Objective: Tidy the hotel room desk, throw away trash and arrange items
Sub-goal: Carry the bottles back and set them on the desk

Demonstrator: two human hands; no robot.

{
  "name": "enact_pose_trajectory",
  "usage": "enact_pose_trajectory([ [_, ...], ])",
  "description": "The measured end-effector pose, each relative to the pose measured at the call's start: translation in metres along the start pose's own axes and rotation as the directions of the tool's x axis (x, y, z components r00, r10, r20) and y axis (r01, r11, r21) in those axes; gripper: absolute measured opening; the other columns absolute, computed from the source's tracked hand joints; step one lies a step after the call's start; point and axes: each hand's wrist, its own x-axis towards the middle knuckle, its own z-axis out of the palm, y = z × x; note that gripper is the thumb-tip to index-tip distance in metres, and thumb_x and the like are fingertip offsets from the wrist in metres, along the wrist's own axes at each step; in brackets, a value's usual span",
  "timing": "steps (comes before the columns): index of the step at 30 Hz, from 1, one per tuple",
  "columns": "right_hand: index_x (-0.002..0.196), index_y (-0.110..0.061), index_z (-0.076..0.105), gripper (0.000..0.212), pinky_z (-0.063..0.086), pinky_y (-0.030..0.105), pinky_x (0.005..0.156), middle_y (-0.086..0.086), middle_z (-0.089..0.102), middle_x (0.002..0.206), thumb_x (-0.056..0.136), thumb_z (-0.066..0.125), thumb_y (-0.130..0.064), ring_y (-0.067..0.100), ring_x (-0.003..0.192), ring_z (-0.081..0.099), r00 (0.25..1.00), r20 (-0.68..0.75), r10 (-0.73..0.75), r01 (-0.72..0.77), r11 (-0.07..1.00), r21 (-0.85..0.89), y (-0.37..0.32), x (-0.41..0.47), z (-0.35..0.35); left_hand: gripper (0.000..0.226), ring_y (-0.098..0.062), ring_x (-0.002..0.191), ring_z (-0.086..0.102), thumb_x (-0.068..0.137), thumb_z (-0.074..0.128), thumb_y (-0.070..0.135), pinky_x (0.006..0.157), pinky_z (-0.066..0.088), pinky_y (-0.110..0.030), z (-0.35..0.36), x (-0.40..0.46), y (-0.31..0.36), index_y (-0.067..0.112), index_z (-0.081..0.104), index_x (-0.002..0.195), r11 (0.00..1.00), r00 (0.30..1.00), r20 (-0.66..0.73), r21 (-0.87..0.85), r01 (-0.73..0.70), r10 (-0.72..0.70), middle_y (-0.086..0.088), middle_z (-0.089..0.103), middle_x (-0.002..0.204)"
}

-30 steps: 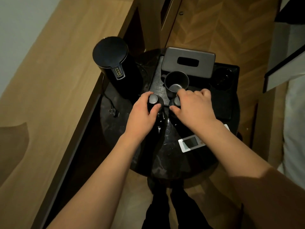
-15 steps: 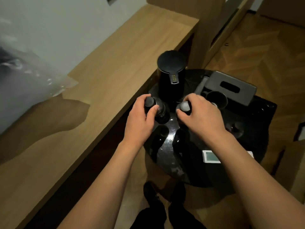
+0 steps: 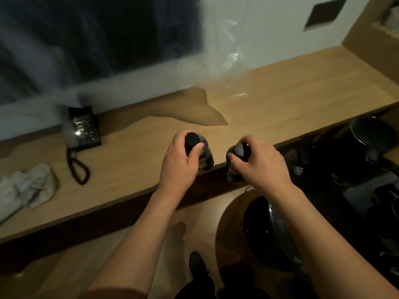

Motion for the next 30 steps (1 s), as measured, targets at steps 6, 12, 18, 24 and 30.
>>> enact_pose_trajectory([
  [6,0.116,-0.025,0.055,0.035,0.044,0.025,0.067,-0.012,0.052,0.093,0.089,0.064,-0.047,0.010,0.085,0.052,0.959,0.147,-0.241,0.239,0.971,0.030,-0.086,0.020,0.052,0.035,-0.012,0.113,0.058,0.101,0.055,0.039,0.096,0.055,-0.042,-0.075,-0.017,-0.056,0.024,0.049,0.133,0.984,0.968,-0.191,0.049,0.172,-0.160,0.007,0.058,0.122],
  [12,0.110,-0.031,0.052,0.029,0.044,0.022,0.068,-0.011,0.052,0.097,0.088,0.067,-0.043,0.010,0.087,0.051,0.793,0.358,-0.493,0.474,0.868,0.146,-0.163,0.023,0.093,0.037,-0.010,0.111,0.058,0.102,0.055,0.040,0.095,0.054,-0.039,-0.140,-0.063,-0.083,0.020,0.051,0.133,0.930,0.846,-0.434,0.049,0.365,-0.310,0.006,0.059,0.120],
  [18,0.098,-0.035,0.050,0.026,0.047,0.026,0.069,-0.011,0.054,0.095,0.085,0.071,-0.039,0.011,0.089,0.054,0.556,0.473,-0.683,0.627,0.719,0.300,-0.235,-0.007,0.136,0.029,-0.015,0.109,0.061,0.101,0.057,0.033,0.095,0.053,-0.043,-0.195,-0.137,-0.093,0.020,0.054,0.126,0.849,0.626,-0.641,-0.078,0.523,-0.444,0.003,0.061,0.117],
  [24,0.095,-0.037,0.052,0.023,0.048,0.030,0.071,-0.014,0.055,0.092,0.084,0.070,-0.044,0.009,0.085,0.054,0.329,0.524,-0.786,0.753,0.553,0.357,-0.310,-0.081,0.173,0.029,-0.008,0.106,0.061,0.100,0.059,0.027,0.091,0.056,-0.035,-0.242,-0.238,-0.100,0.021,0.053,0.127,0.800,0.374,-0.801,-0.203,0.564,-0.467,0.006,0.061,0.116],
  [30,0.095,-0.032,0.055,0.021,0.042,0.025,0.069,-0.015,0.055,0.086,0.084,0.072,-0.036,0.003,0.080,0.053,0.135,0.554,-0.822,0.771,0.438,0.462,-0.378,-0.178,0.213,0.025,-0.003,0.101,0.061,0.100,0.059,0.028,0.089,0.057,-0.034,-0.286,-0.342,-0.119,0.024,0.054,0.124,0.716,0.151,-0.873,-0.269,0.644,-0.464,0.011,0.060,0.110],
])
